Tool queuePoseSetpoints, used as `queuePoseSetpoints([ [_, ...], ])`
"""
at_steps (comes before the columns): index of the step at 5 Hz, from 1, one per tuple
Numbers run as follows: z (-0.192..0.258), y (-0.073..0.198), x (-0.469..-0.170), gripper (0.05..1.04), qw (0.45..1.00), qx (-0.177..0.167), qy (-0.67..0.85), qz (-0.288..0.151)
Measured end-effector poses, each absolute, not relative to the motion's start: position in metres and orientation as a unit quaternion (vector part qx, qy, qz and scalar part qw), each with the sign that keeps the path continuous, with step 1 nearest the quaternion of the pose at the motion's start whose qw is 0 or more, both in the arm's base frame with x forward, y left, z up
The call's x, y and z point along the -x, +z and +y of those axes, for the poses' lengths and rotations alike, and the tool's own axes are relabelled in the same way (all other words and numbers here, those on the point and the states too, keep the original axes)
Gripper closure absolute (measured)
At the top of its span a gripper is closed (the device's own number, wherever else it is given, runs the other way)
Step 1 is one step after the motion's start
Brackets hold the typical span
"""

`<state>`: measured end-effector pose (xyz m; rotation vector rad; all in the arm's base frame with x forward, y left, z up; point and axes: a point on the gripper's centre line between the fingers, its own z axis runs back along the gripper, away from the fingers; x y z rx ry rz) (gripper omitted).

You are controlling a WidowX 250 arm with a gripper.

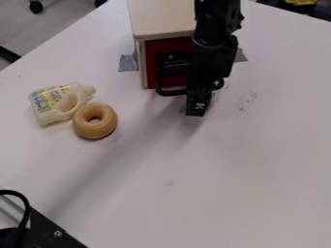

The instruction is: Open the drawer

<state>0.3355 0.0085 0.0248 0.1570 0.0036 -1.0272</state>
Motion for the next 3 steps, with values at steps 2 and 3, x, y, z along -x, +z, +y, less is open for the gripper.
queuePoseSetpoints([
  [2, 0.010, 0.019, -0.327, 0.689, 0.873, -0.069, -0.483, -0.001],
  [3, 0.008, 0.022, -0.317, 0.892, 0.875, -0.064, -0.480, -0.008],
])
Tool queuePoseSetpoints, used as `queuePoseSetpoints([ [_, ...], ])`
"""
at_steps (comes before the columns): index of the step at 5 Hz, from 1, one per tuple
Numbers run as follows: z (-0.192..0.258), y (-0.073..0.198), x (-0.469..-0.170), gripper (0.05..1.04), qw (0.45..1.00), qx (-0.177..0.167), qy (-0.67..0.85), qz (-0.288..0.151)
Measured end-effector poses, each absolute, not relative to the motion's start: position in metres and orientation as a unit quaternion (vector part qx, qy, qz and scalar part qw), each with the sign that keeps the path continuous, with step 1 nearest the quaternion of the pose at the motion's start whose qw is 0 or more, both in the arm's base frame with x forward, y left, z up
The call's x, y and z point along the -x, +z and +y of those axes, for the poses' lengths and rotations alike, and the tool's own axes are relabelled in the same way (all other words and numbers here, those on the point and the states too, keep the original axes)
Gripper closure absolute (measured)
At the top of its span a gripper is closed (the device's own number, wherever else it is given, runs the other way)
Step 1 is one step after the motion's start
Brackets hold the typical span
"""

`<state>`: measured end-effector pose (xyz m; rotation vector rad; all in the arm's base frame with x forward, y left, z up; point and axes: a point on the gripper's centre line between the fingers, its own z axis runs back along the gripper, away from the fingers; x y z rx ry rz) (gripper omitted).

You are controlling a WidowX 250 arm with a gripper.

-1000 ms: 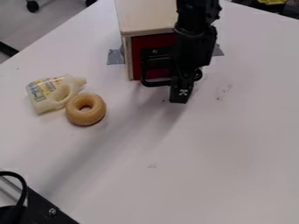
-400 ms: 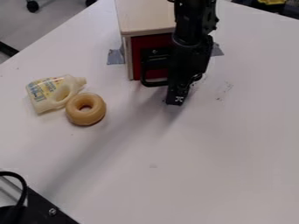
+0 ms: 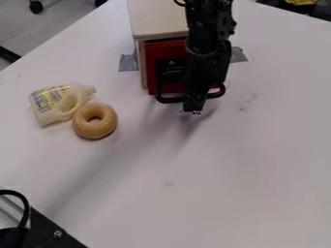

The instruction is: Open the drawer

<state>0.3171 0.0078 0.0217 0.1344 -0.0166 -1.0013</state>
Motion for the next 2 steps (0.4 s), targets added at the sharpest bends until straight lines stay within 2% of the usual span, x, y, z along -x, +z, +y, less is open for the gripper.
queuePoseSetpoints([
  [1, 0.0031, 0.0256, -0.3117, 0.943, 0.873, -0.065, -0.483, -0.014],
  [2, 0.0007, 0.0244, -0.3058, 0.953, 0.872, -0.065, -0.486, -0.016],
])
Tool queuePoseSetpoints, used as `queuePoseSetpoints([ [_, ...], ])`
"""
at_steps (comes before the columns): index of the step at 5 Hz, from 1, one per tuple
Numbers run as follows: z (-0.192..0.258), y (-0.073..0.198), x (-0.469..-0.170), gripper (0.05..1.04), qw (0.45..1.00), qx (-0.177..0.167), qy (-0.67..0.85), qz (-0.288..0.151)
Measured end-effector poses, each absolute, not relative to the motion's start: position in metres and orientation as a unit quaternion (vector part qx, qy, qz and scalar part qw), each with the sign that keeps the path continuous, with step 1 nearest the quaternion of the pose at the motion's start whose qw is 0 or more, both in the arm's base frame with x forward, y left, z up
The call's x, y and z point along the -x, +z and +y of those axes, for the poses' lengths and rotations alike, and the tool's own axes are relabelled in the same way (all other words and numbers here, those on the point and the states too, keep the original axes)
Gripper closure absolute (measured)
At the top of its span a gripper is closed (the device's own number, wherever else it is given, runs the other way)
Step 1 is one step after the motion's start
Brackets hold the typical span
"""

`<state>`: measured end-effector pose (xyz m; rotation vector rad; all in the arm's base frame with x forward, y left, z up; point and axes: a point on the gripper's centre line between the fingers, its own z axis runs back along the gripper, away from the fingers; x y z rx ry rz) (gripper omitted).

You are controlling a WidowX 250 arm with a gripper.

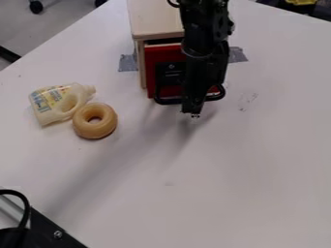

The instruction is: Open the drawer

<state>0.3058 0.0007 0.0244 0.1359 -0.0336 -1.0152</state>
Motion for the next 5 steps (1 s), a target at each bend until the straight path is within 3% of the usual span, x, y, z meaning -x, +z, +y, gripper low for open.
queuePoseSetpoints([
  [5, -0.016, 0.024, -0.283, 0.954, 0.866, -0.061, -0.496, -0.016],
])
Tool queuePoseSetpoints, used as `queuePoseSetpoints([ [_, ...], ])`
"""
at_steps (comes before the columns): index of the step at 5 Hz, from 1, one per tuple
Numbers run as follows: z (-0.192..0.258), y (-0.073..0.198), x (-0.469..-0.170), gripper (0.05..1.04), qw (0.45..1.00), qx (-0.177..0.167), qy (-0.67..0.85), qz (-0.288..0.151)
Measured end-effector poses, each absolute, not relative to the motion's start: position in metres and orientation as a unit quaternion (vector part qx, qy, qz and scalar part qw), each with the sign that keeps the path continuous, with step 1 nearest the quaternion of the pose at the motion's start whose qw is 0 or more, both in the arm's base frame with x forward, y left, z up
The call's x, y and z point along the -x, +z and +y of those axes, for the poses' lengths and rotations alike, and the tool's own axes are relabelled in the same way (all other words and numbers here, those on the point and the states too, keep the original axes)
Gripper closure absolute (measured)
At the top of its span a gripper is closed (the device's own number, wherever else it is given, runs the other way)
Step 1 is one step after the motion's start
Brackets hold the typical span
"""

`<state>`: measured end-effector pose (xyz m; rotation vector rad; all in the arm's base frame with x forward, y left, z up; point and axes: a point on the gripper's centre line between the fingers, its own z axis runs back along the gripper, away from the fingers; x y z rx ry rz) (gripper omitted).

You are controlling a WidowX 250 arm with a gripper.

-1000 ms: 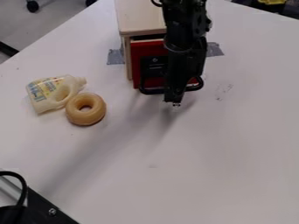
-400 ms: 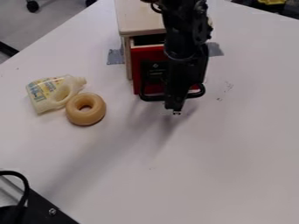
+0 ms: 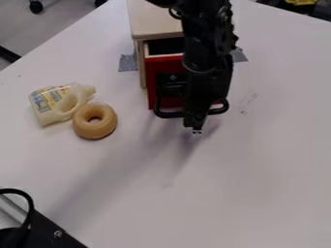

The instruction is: Open the drawer

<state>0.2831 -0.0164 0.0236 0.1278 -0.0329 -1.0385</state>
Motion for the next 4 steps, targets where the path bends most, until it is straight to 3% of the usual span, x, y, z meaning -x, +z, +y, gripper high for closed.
queuePoseSetpoints([
  [4, -0.029, 0.026, -0.271, 0.954, 0.862, -0.058, -0.504, -0.016],
])
